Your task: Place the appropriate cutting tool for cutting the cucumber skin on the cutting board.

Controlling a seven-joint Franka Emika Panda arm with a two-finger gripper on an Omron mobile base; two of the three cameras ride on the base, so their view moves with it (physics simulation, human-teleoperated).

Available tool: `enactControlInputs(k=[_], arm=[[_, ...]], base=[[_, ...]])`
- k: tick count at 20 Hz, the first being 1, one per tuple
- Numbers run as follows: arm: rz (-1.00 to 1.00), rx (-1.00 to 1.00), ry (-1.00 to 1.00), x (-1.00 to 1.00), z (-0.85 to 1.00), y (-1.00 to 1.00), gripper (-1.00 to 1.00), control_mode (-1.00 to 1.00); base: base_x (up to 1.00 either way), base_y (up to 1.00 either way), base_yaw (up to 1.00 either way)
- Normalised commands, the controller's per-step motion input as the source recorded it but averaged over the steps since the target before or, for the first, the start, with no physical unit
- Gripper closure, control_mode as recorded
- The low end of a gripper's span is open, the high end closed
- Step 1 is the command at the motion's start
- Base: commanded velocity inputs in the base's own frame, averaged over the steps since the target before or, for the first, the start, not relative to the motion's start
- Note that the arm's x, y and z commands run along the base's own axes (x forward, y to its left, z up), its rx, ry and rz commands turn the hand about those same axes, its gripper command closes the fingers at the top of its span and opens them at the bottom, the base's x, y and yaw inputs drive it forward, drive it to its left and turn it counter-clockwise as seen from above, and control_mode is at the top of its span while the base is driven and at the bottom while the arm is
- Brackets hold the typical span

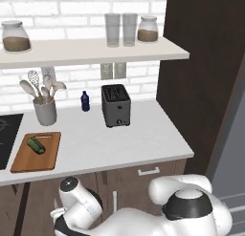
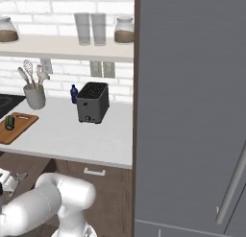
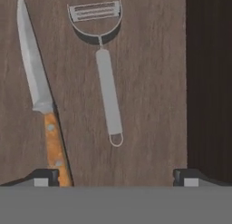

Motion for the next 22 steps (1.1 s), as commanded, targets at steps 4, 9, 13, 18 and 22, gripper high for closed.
enactControlInputs(k=[4,9,13,18,22], arm=[[0.00,0.00,0.01,0.21,-0.33,0.00,-1.00,-1.00],[0.00,-0.01,0.01,0.29,-0.25,0.00,-1.00,-1.00],[0.00,0.00,0.00,0.31,-0.13,0.00,-1.00,-1.00],[0.00,0.00,0.03,0.04,-0.40,0.00,-1.00,-1.00],[0.00,0.00,0.02,0.02,-0.39,0.00,-1.00,-1.00]], base=[[0.00,0.00,0.00],[0.00,0.00,0.00],[0.00,0.00,0.00],[0.00,0.00,0.00],[0.00,0.00,0.00]])
